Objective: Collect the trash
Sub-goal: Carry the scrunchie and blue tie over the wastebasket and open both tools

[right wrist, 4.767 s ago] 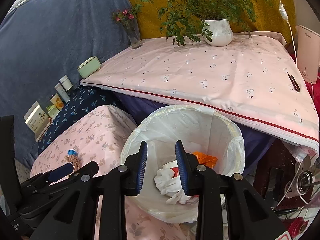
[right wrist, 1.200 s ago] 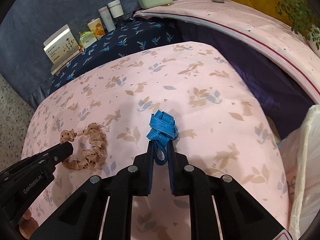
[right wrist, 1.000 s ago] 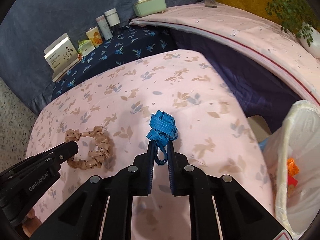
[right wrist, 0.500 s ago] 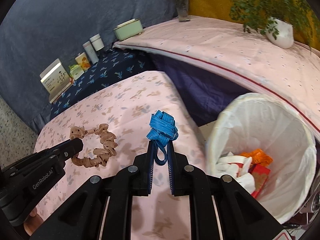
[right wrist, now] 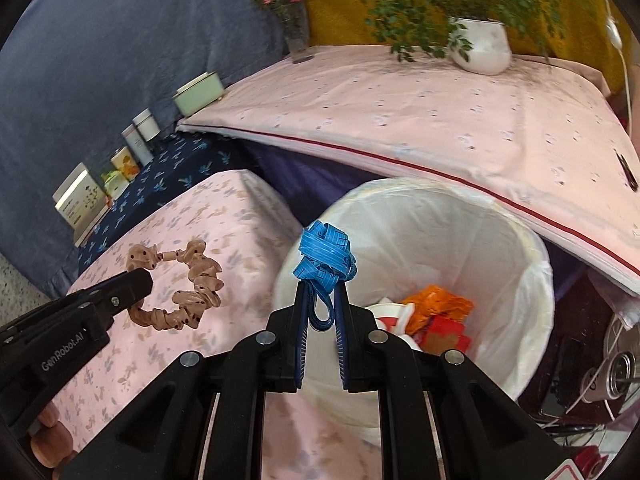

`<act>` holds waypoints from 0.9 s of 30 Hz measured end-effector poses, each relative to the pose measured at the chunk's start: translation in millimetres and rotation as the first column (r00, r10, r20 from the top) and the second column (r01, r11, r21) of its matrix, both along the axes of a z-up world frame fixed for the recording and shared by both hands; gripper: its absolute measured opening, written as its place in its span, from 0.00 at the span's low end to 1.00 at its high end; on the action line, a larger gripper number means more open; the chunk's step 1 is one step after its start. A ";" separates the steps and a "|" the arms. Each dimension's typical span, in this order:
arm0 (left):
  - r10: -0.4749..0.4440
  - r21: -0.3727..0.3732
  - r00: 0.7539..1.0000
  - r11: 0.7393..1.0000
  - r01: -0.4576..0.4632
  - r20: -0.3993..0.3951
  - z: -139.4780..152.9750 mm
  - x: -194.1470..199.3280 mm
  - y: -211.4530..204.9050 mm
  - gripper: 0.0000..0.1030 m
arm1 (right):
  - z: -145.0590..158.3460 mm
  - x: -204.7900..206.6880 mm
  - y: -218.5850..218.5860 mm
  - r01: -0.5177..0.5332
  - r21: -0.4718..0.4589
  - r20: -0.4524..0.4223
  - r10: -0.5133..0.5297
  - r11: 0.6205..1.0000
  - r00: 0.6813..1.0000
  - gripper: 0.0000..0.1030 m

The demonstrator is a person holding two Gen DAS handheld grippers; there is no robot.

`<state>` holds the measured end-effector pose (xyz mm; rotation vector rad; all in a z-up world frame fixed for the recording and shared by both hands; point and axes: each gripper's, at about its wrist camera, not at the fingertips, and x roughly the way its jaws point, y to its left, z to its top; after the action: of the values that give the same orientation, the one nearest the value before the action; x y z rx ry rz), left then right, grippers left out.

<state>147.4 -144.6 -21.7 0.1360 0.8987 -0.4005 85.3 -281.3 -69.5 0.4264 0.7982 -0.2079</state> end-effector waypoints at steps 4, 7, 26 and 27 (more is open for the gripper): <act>-0.043 -0.006 0.999 0.999 0.043 -0.002 1.9 -4.2 -22.2 0.09 | -6.9 -11.5 -21.9 0.041 0.012 -0.008 -0.041 0.999 0.999 0.12; -0.066 -0.010 0.998 0.998 0.066 -0.016 -0.2 -6.0 -37.0 0.10 | -12.6 -18.6 -33.6 0.066 0.022 -0.014 -0.066 0.998 0.998 0.12; -0.079 0.026 0.996 0.997 0.079 -0.031 -20.0 -11.7 -61.5 0.56 | -17.5 -29.4 -52.5 0.115 0.035 -0.012 -0.114 0.993 0.993 0.28; -0.075 0.026 0.997 0.997 0.076 -0.034 -20.9 -11.3 -59.7 0.56 | -16.7 -29.1 -51.5 0.114 0.033 -0.010 -0.113 0.993 0.994 0.29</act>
<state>136.1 -204.3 -42.6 0.1892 0.9337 -0.4616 56.2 -332.8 -86.2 0.5031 0.7871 -0.3027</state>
